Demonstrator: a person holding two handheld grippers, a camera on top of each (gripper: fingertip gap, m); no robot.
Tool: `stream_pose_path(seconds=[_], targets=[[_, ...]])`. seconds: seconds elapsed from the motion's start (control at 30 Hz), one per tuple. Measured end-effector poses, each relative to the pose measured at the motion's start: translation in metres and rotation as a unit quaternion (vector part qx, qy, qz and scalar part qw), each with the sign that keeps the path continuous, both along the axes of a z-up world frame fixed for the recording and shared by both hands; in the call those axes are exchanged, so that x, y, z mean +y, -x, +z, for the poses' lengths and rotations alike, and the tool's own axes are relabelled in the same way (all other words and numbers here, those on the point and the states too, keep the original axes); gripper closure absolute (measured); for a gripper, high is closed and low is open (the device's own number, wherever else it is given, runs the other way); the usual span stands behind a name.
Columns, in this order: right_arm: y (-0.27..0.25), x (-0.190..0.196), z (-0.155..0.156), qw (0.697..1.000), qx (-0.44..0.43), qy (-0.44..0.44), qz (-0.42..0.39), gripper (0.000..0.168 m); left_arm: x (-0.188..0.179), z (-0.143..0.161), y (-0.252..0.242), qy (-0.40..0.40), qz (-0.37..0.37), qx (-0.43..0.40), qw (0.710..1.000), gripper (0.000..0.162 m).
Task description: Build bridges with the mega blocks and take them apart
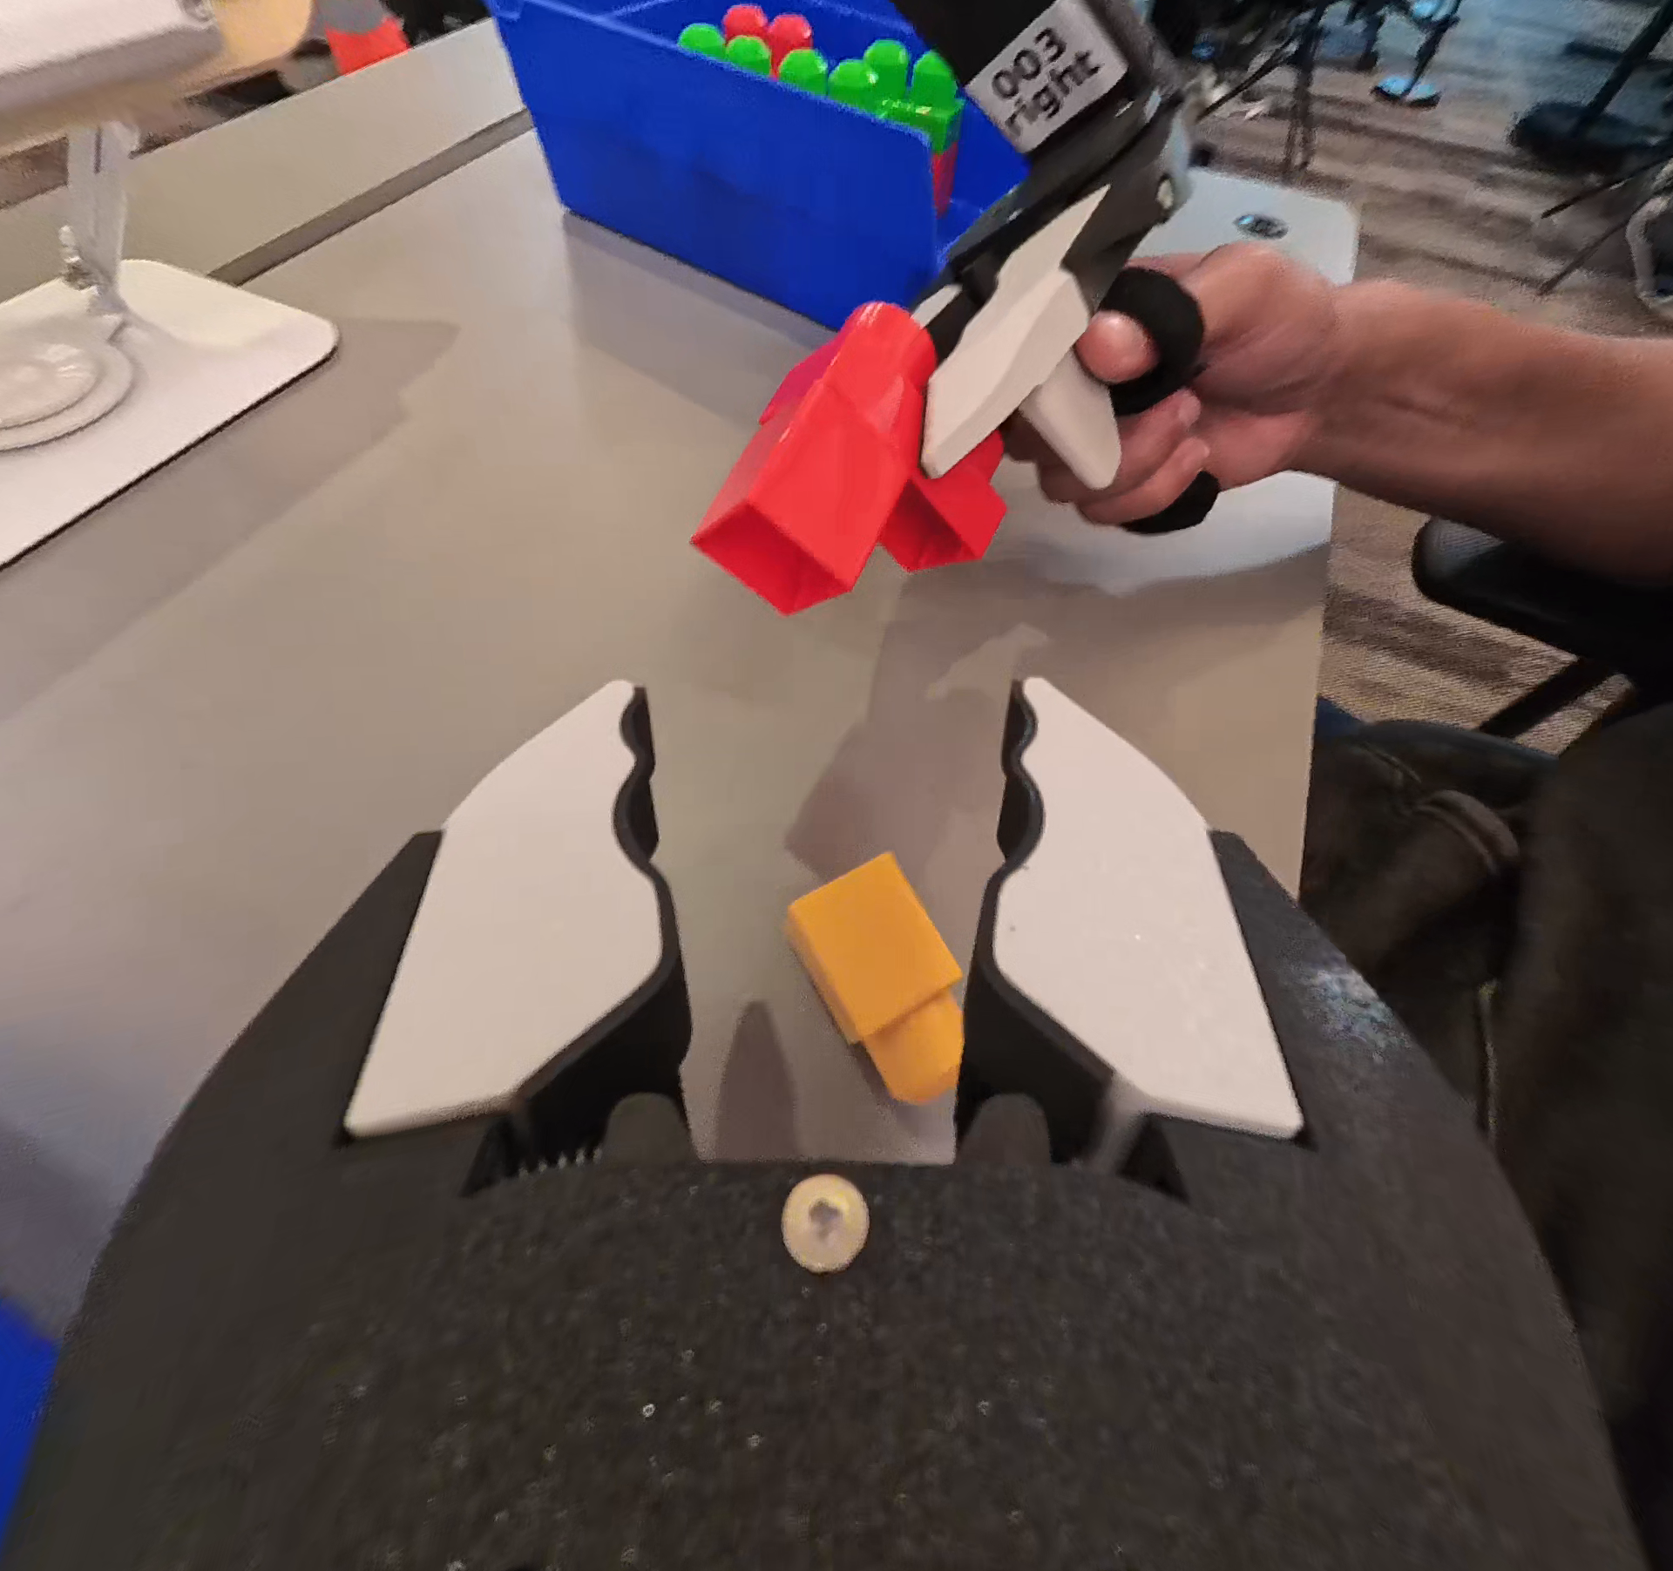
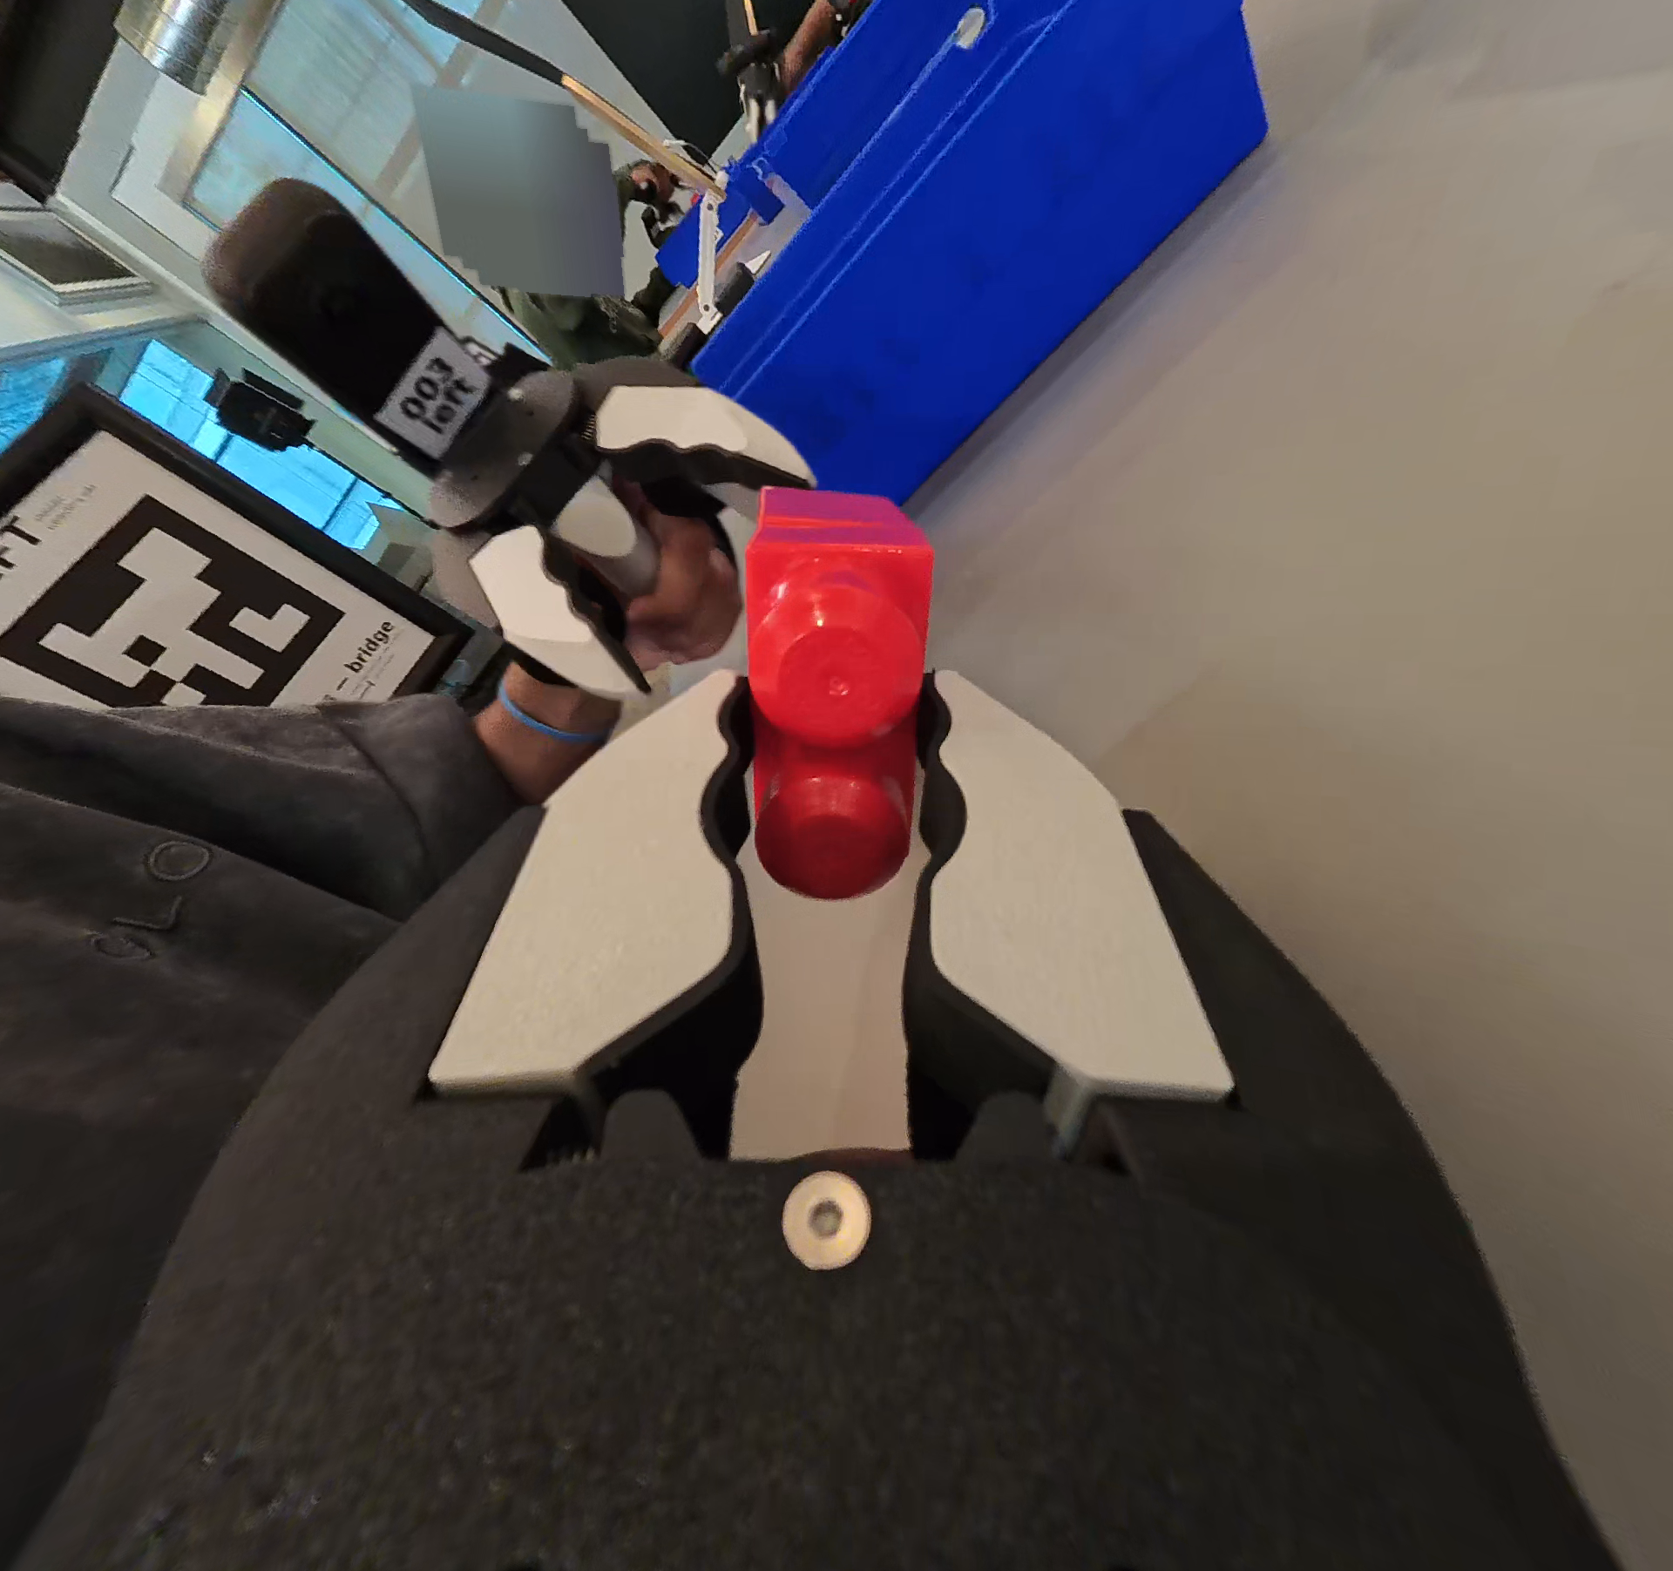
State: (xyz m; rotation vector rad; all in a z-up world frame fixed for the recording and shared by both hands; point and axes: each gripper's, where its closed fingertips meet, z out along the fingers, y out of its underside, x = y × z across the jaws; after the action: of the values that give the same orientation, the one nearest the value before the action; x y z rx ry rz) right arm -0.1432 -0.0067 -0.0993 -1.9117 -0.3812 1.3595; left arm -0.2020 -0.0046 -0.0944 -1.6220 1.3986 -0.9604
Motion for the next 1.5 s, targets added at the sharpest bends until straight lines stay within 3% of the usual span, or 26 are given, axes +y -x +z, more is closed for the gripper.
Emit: stream_pose_path(seconds=[0.07,0.17,0.27,0.4,0.5,0.8,1.03,1.07,1.1,1.2,1.27,1.37,1.5], targets=[[-0.003,0.001,0.001,1.0,-0.01,-0.006,-0.005,0.134,0.008,-0.004,0.013,-0.014,0.041,0.057,0.997,0.093],[-0.009,0.002,0.004,1.0,-0.015,-0.009,-0.013,0.134,0.008,-0.028,0.04,-0.003,0.08,0.227,0.971,0.081],[-0.013,0.003,0.002,0.999,-0.034,-0.014,-0.022,0.134,-0.012,-0.031,0.032,0.047,0.089,0.26,0.96,0.094],[-0.017,0.004,0.007,0.999,-0.03,-0.017,-0.024,0.134,-0.011,-0.06,0.031,0.032,0.111,0.381,0.917,0.091],[-0.022,0.001,0.005,0.999,-0.031,-0.019,-0.026,0.134,-0.018,-0.073,0.026,0.07,0.103,0.395,0.91,0.094],[-0.021,0.0,0.001,1.0,-0.023,-0.011,-0.017,0.134,-0.01,-0.086,0.043,0.059,0.139,0.442,0.884,0.088],[-0.019,0.002,0.002,0.999,-0.039,-0.018,-0.017,0.134,-0.006,-0.089,0.044,0.091,0.081,0.533,0.837,0.092],[-0.02,0.002,0.002,0.999,-0.043,-0.02,-0.019,0.134,-0.007,-0.094,0.045,0.102,0.071,0.547,0.828,0.099],[-0.022,0.002,0.001,0.998,-0.046,-0.021,-0.022,0.134,-0.01,-0.097,0.045,0.109,0.058,0.553,0.824,0.122],[-0.029,0.003,0.002,0.999,-0.036,-0.022,-0.033,0.134,-0.011,-0.094,0.042,0.108,0.042,0.532,0.839,0.124],[-0.032,0.004,0.004,0.999,-0.016,-0.02,-0.038,0.134,-0.007,-0.08,0.028,0.13,0.049,0.454,0.88,0.124],[-0.034,0.006,0.012,0.998,0.02,-0.022,-0.047,0.134,0.009,-0.036,-0.002,0.165,0.069,0.258,0.949,0.125],[-0.032,0.006,0.035,0.992,0.082,-0.057,-0.073,0.134,0.014,0.028,-0.031,0.206,0.05,-0.007,0.977,0.125]])
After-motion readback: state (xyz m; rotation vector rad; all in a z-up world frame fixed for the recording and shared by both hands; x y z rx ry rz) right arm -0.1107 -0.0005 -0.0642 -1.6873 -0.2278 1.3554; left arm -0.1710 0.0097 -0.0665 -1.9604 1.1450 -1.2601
